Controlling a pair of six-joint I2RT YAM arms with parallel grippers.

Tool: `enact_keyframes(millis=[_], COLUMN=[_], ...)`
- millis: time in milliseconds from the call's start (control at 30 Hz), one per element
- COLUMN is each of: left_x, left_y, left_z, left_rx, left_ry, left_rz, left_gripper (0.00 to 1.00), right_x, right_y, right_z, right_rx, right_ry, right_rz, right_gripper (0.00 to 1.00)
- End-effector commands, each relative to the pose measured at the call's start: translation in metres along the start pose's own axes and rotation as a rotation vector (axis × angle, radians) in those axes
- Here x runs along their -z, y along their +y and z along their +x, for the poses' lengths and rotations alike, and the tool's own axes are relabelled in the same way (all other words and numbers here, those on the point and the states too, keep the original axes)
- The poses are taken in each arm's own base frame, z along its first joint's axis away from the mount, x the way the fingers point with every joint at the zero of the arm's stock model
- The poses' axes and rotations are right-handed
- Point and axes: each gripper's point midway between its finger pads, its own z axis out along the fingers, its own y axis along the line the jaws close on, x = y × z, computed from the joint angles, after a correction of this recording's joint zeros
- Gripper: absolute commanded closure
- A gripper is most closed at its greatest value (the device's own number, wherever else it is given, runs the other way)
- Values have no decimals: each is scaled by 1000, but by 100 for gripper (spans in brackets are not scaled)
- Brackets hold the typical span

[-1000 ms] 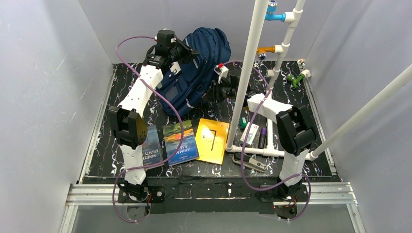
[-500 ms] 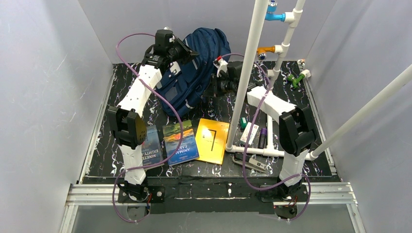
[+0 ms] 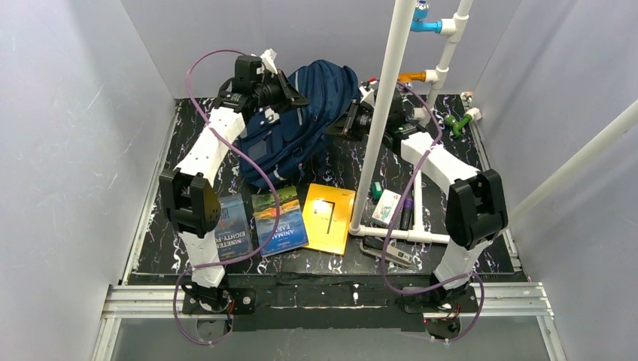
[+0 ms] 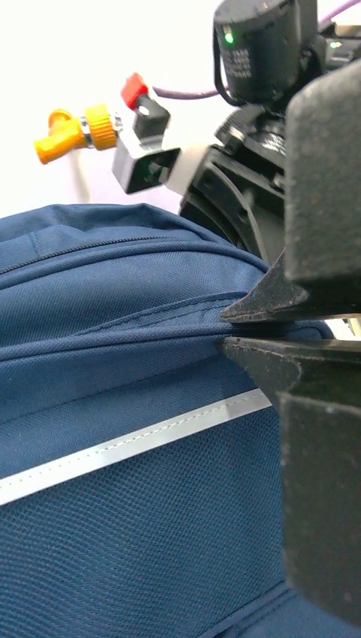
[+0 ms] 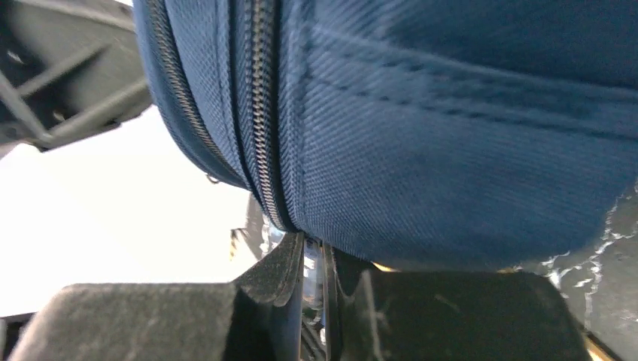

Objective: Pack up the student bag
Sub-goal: Unzip the student bag at the center of the board.

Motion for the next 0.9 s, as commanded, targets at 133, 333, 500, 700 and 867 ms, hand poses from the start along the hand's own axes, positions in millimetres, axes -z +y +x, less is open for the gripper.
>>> enact_keyframes(millis=[133,333,500,700,867], left_x=[53,72,80,78,84], left_y=[-42,-20,13,24,22], left_z=[6,29,35,38,53], left_rx=[-411,-609,-701,-718,-786], left_ry=[74,153,193,205,175], left_rz=[135,118,1,-10,66], left_gripper=[100,100,100,100,100], right_x=[39,71,100,124,119], right_y=[83,92,104,108,106], right_z=[-65,-90,-92,-99,-112], right_rx=[-306,-412,-462,-480,-507], right_ry=[-240,-391,-410,-447,-443], right_rz=[-393,-455,-512,-492,-524], right_gripper=[99,99,99,99,99])
